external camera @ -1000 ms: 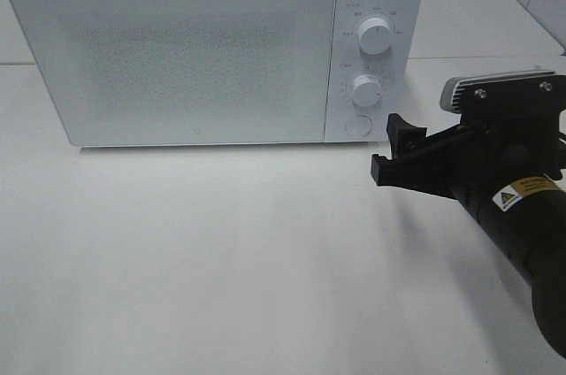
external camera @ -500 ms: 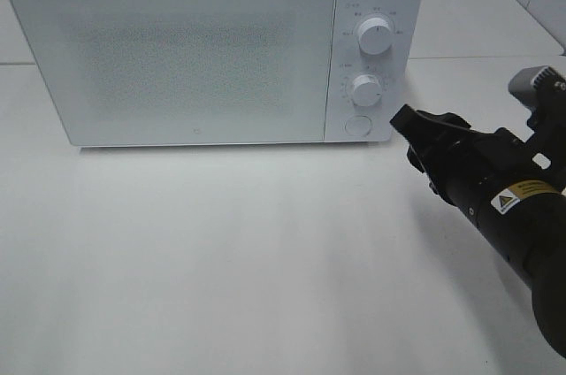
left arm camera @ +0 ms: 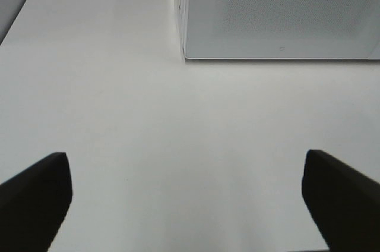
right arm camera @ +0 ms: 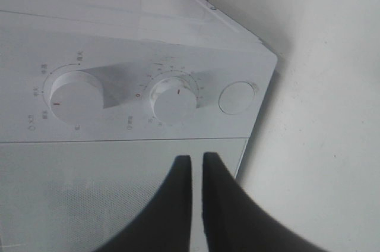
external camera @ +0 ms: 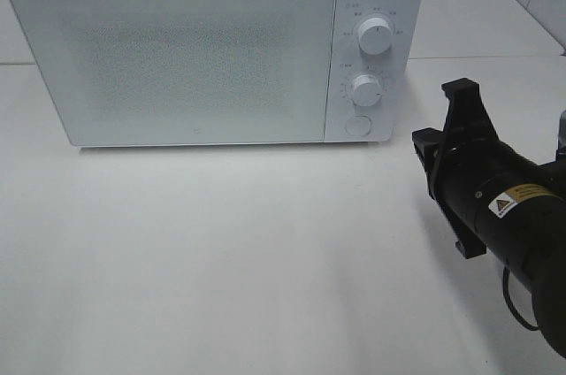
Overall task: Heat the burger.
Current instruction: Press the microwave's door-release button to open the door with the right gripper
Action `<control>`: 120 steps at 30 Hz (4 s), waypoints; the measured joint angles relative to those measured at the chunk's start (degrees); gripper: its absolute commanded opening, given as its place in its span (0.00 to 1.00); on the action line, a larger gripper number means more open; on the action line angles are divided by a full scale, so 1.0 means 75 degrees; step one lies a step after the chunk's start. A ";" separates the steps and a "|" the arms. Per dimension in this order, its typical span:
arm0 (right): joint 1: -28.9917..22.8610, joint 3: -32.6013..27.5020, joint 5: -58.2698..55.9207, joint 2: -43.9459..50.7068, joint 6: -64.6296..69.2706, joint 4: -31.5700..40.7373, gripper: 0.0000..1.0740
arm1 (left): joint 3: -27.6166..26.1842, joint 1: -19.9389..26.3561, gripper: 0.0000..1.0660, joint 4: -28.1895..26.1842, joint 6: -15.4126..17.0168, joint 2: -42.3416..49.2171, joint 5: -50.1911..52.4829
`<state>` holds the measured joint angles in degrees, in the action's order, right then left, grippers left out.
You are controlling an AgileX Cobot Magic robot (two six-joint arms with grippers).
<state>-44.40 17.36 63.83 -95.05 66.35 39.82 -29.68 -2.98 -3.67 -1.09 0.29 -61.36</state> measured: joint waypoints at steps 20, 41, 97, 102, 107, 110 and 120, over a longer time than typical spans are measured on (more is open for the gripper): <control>0.0008 0.0008 -0.0374 -0.0313 0.1199 0.0138 0.00 | 0.0000 0.0000 0.92 0.0000 0.0000 0.0000 0.0000; 0.0665 0.1627 -0.0504 -0.2017 0.1337 -0.0642 0.00 | 0.0000 0.0000 0.92 0.0000 0.0000 0.0000 0.0000; 0.1956 0.3995 -0.1780 -0.3690 0.1581 -0.1734 0.00 | 0.0000 0.0000 0.92 0.0000 0.0000 0.0000 0.0000; 0.1956 0.3995 -0.1681 -0.3697 0.1711 -0.1734 0.00 | 0.0000 0.0000 0.92 0.0000 0.0000 0.0000 0.0000; 0.1956 0.4003 -0.1490 -0.3697 0.2032 -0.1818 0.00 | 0.0000 0.0000 0.92 0.0000 0.0000 0.0000 0.0000; 0.1956 0.4003 -0.1490 -0.3697 0.2086 -0.1833 0.00 | 0.0000 0.0000 0.92 0.0000 0.0000 0.0000 0.0000; 0.1948 0.4011 -0.1467 -0.3720 0.2338 -0.1956 0.00 | 0.0000 0.0000 0.92 0.0000 0.0000 0.0000 0.0000</control>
<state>-29.79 47.44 52.83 -122.96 83.88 25.15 -29.68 -2.98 -3.67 -1.09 0.29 -61.36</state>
